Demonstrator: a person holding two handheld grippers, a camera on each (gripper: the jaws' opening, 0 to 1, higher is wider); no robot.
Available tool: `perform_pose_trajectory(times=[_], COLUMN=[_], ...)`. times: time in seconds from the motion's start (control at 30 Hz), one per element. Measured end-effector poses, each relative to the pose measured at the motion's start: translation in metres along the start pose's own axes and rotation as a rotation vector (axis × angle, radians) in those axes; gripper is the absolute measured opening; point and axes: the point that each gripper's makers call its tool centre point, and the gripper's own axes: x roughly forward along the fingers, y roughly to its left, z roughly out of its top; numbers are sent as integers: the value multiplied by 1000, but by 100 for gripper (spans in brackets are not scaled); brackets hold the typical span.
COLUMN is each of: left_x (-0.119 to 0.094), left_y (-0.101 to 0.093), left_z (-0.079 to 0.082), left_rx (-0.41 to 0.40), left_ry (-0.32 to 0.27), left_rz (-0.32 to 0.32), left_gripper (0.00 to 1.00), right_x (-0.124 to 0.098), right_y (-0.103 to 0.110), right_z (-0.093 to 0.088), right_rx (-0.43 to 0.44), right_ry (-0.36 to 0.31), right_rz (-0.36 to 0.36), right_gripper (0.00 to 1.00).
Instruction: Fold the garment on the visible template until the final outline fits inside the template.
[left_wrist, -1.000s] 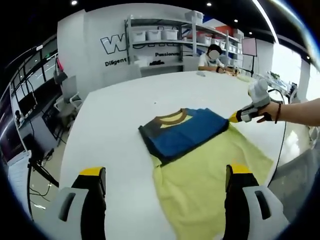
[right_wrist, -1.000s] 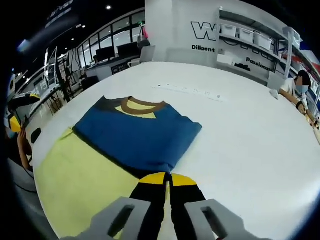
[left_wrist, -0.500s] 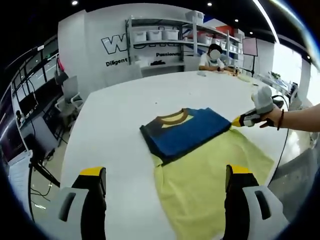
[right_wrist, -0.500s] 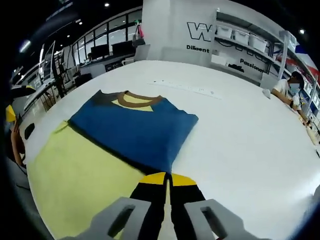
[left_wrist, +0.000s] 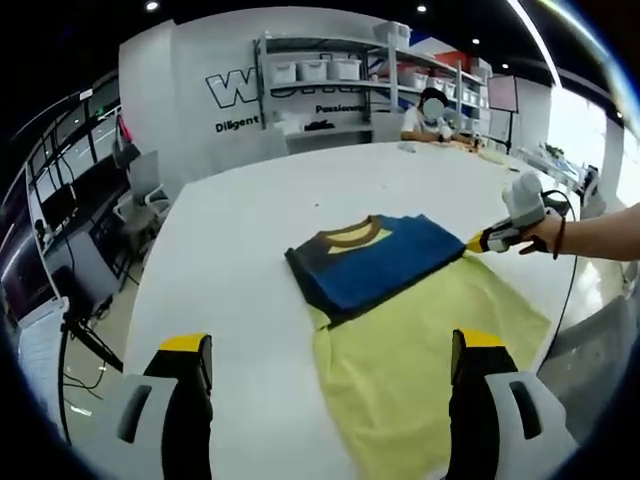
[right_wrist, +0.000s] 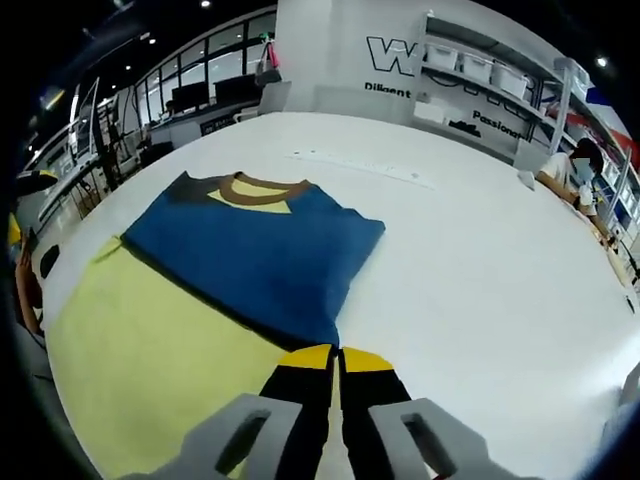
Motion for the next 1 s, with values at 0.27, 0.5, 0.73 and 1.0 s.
perform_pose_trajectory(times=[0.27, 0.5, 0.73, 1.0], left_x=[-1, -2, -3, -6], left_y=[5, 5, 2, -2], left_z=[-1, -3, -3, -9], left_rx=[-7, -19, -15, -10], left_ry=[-3, 3, 1, 11], left_rz=[11, 8, -5, -14], left_gripper=[99, 99, 99, 99], right_x=[-8, -26, -45, -68], right_y=[-2, 0, 14, 43], right_z=[5, 12, 19, 17], right_rx=[16, 99, 114, 71], right_ry=[-6, -48, -91, -86], right_rz=[10, 47, 109, 212], right_gripper=[3, 22, 40, 54])
